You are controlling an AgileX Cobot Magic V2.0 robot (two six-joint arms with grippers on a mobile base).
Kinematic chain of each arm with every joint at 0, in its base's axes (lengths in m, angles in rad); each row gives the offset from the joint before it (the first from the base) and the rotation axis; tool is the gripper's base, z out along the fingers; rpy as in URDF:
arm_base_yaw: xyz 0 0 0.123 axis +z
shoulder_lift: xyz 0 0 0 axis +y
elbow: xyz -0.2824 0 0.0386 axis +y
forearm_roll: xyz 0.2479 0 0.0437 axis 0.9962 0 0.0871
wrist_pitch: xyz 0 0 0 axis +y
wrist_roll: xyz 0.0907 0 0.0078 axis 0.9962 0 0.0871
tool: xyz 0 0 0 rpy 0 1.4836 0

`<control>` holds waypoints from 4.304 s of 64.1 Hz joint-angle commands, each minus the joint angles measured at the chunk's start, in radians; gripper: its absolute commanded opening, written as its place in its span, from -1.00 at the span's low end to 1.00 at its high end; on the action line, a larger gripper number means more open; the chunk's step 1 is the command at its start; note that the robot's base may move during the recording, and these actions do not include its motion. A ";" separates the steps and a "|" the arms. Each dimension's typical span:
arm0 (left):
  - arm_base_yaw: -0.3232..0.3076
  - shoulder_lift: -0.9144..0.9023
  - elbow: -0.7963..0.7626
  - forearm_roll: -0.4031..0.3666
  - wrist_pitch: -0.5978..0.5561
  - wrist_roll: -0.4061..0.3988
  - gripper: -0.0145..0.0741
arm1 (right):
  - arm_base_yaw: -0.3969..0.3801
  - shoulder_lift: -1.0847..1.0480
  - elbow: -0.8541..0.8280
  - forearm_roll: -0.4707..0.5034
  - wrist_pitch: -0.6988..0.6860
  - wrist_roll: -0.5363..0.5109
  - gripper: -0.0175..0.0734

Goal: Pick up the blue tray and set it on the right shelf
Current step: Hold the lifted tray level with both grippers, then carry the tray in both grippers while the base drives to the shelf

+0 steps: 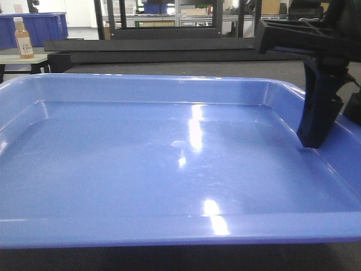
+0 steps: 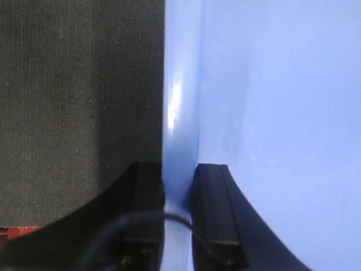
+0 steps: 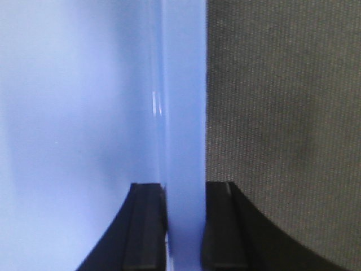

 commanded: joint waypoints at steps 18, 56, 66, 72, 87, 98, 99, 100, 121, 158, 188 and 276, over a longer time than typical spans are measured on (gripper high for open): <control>-0.008 -0.018 -0.037 -0.056 -0.021 -0.002 -0.69 | -0.002 -0.031 -0.030 0.008 -0.051 0.006 -0.25; -0.008 -0.010 -0.037 -0.056 -0.021 -0.002 -0.70 | -0.002 -0.031 -0.030 0.008 -0.053 0.006 -0.25; -0.008 -0.004 -0.037 -0.056 -0.021 -0.002 -0.70 | -0.002 -0.031 -0.030 0.008 -0.052 0.006 -0.25; -0.008 -0.001 -0.037 -0.056 -0.021 -0.002 -0.70 | -0.002 -0.031 -0.030 0.008 -0.052 0.006 -0.25; -0.008 -0.001 -0.037 -0.088 -0.021 -0.002 -0.70 | -0.002 -0.031 -0.030 0.008 -0.048 0.006 -0.25; -0.008 -0.001 -0.037 -0.119 -0.021 -0.002 -0.70 | -0.002 -0.030 -0.030 0.008 -0.049 0.006 -0.25; -0.008 -0.001 -0.037 -0.122 -0.021 -0.002 -0.70 | -0.002 -0.030 -0.030 0.008 -0.049 0.006 -0.25; -0.008 -0.001 -0.037 -0.125 -0.021 -0.002 -0.70 | -0.002 -0.030 -0.030 0.008 -0.049 0.006 -0.25; -0.008 -0.001 -0.037 -0.139 -0.021 -0.002 -0.70 | -0.002 -0.031 -0.030 0.008 -0.044 0.006 -0.25; -0.008 -0.001 -0.037 -0.139 -0.021 -0.002 -0.70 | -0.002 -0.031 -0.030 0.008 -0.042 0.006 -0.25; -0.008 -0.001 -0.037 -0.139 -0.021 -0.002 -0.70 | -0.002 -0.031 -0.030 0.008 -0.040 0.006 -0.25; -0.008 -0.001 -0.037 -0.139 -0.021 -0.002 -0.70 | -0.002 -0.031 -0.030 0.008 -0.040 0.006 -0.25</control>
